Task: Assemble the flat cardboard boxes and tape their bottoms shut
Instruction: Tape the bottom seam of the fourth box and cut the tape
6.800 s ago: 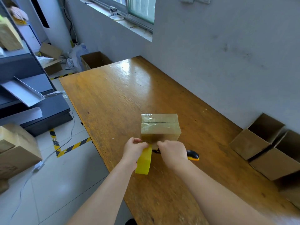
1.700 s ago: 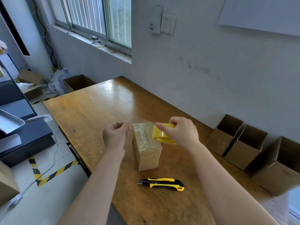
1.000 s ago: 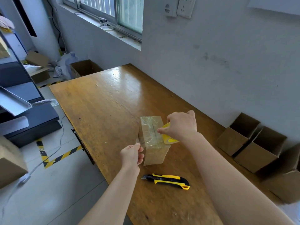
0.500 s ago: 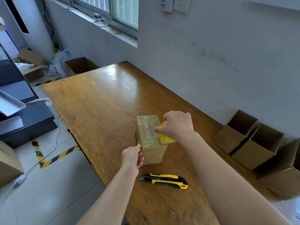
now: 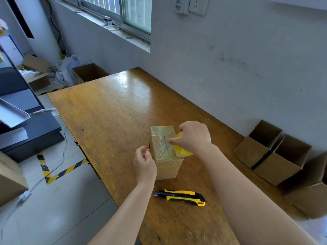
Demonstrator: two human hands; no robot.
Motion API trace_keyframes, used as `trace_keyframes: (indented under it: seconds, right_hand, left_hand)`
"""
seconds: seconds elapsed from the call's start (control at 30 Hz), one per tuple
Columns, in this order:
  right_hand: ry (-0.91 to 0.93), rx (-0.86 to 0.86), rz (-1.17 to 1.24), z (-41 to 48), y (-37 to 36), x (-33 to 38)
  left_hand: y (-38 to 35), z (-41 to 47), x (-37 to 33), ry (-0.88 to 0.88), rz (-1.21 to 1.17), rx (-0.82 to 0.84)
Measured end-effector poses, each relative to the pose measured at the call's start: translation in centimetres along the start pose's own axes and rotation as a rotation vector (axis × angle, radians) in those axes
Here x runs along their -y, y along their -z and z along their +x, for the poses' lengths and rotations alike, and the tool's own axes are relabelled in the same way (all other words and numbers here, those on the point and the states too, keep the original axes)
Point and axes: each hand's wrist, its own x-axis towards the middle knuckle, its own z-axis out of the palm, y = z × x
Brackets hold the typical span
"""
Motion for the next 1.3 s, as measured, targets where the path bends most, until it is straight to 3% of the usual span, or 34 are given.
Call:
trace_keyframes:
  seconds: [0.13, 0.33, 0.63, 0.9, 1.07, 1.3]
  right_hand:
    - [-0.002, -0.003, -0.007, 0.1, 0.0, 0.1]
    - [0.003, 0.012, 0.028, 0.1, 0.1, -0.3]
    - [-0.101, 0.094, 0.461, -0.6, 1.0, -3.7]
    - [-0.157, 0.092, 0.429, -0.4, 0.2, -4.5]
    - [-0.244, 0.181, 0.233, -1.5, -2.5, -7.1]
    - [-0.276, 0.186, 0.29, -1.7, -4.1, -8.1]
  left_hand:
    - [-0.8, -0.8, -0.6, 0.053, 0.063, 0.164]
    - [-1.2, 0.7, -0.9, 0.207, 0.112, 0.226]
    - [-1.9, 2.3, -0.6, 0.014, 0.323, 0.229]
    - [-1.8, 2.8, -0.5, -0.049, 0.389, 0.219]
    - [-1.6, 2.9, -0.4, -0.087, 0.431, 0.206]
    - [-1.9, 2.9, -0.2, -0.088, 0.414, 0.211]
